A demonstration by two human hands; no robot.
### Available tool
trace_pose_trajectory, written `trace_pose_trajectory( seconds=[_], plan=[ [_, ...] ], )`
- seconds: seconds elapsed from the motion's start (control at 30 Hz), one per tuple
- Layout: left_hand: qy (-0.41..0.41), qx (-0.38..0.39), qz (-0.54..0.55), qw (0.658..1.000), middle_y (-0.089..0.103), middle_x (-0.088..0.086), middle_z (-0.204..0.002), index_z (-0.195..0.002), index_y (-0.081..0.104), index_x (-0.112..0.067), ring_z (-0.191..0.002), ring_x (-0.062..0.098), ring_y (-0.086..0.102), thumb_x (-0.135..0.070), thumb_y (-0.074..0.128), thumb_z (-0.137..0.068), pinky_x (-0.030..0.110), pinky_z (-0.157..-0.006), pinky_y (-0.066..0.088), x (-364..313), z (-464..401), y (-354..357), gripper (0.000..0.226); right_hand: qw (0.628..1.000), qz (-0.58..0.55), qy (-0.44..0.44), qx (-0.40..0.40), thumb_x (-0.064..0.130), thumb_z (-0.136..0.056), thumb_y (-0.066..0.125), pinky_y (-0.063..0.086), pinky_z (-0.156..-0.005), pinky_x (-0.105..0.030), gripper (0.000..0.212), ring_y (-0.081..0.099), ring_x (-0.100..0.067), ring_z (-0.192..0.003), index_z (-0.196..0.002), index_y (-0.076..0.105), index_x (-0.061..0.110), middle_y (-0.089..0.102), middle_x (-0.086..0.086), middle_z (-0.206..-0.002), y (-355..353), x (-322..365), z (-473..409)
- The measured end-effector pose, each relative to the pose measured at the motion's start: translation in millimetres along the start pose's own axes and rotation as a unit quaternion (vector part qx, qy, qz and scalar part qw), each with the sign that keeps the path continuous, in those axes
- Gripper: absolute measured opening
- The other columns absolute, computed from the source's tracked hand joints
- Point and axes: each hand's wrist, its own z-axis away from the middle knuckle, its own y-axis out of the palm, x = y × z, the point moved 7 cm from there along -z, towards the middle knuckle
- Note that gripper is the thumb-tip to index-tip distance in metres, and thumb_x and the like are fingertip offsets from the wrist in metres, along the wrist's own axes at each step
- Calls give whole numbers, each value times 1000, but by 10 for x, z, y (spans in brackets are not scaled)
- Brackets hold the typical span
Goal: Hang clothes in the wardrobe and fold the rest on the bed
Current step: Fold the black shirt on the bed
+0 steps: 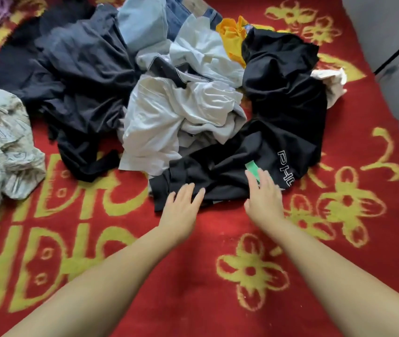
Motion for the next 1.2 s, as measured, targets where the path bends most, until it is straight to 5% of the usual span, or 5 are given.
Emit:
trace_pose_trajectory(
  seconds=[0.33,0.67,0.9,1.03,1.2],
  plan=[
    [7,-39,101,994,48,-2,-136,-129,54,-19,-121,22,47,-8,45,-91,37,-90,44,364,-476,166,41,1000,-18,22,-1,7,-95,39,46,-80,-40,32,59,-38,-104,-122,55,13,64,-20,-111,169,-308,-564],
    [42,99,228,968,68,9,-94,-93,62,-9,-92,27,60,-27,47,-99,33,-73,38,364,705,109,24,994,-40,-24,102,5,-97,34,45,-80,-39,18,60,-33,-99,-95,52,10,57,-16,-116,-52,501,648],
    [-76,-78,381,918,64,-4,-73,-87,64,-23,-65,10,58,-5,48,-96,28,-61,44,1398,1750,-1299,25,959,-282,-7,16,10,-96,37,37,-85,-33,29,56,-33,-110,-115,59,5,63,-20,-115,-1536,1165,1173],
    [-15,-205,418,885,59,-17,-64,-76,57,-36,-61,-3,52,-18,48,-94,17,-57,37,1587,2038,-2599,27,894,-448,-10,-10,1,-90,40,35,-62,-30,21,49,-24,-75,-83,58,-6,51,-13,-75,-2879,1533,1348],
    [34,-327,481,813,59,-14,-70,-78,60,-31,-63,-2,51,-18,50,-98,19,-62,41,1652,2412,-3876,25,672,-731,-28,114,7,-91,37,50,-50,-26,28,57,-23,-51,-70,54,4,56,-11,-59,-4229,2055,1914]
  ],
)
